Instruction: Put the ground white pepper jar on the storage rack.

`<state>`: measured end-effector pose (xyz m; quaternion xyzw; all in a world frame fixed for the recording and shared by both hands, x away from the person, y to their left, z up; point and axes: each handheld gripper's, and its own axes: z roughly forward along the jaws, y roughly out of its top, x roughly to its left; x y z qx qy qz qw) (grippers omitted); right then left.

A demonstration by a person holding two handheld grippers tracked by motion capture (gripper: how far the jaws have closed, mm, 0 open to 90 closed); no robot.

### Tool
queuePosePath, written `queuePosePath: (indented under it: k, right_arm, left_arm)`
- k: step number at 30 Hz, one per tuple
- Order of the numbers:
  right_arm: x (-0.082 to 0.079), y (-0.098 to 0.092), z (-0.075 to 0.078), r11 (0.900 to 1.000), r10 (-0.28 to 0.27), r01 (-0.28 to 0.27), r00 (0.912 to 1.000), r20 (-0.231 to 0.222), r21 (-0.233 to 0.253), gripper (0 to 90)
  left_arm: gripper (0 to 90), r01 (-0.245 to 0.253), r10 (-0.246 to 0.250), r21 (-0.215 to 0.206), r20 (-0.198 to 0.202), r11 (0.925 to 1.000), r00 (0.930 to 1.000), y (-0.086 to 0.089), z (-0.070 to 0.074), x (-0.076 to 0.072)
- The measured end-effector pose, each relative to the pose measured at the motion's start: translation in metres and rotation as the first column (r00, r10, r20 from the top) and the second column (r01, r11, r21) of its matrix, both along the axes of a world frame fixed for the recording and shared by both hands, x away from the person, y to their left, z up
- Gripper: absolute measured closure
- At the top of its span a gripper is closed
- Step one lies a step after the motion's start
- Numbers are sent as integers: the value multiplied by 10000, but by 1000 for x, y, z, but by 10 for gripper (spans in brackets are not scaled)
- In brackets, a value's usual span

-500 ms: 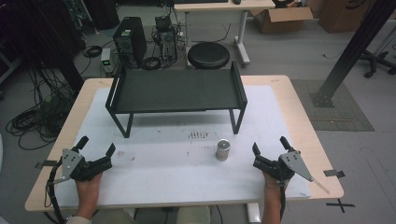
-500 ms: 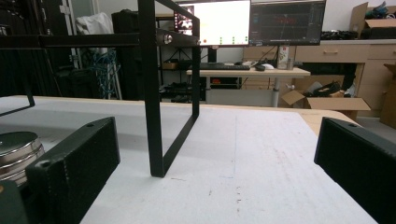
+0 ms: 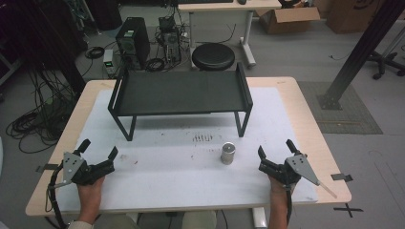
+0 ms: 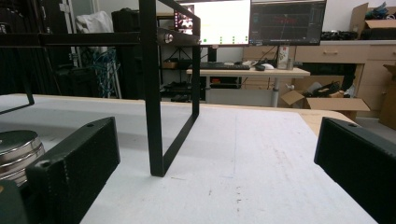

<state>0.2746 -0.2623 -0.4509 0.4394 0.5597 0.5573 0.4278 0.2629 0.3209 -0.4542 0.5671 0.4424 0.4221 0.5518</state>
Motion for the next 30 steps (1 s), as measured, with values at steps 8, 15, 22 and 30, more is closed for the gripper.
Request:
queuePosePath:
  k: [8, 15, 22, 30]
  right_arm:
    - [0, 0, 0, 10000, 1, -1, 10000, 42, -12, 0]
    - [0, -1, 0, 9999, 3, -3, 10000, 26, 104, 0]
    - [-1, -4, 8, 9998, 67, -70, 9998, 165, 182, 0]
    - [-2, -1, 19, 9996, 247, -250, 9991, 356, 93, 0]
  left_arm:
    - [3, 4, -4, -9, -14, 10000, 10000, 0, 0, 0]
    - [3, 9, -9, -15, -87, 10000, 10000, 0, 0, 1]
    - [2, -13, 13, 18, -44, 10000, 10000, 0, 0, 0]
    - [2, -36, 35, -48, -81, 10000, 10000, 0, 0, 1]
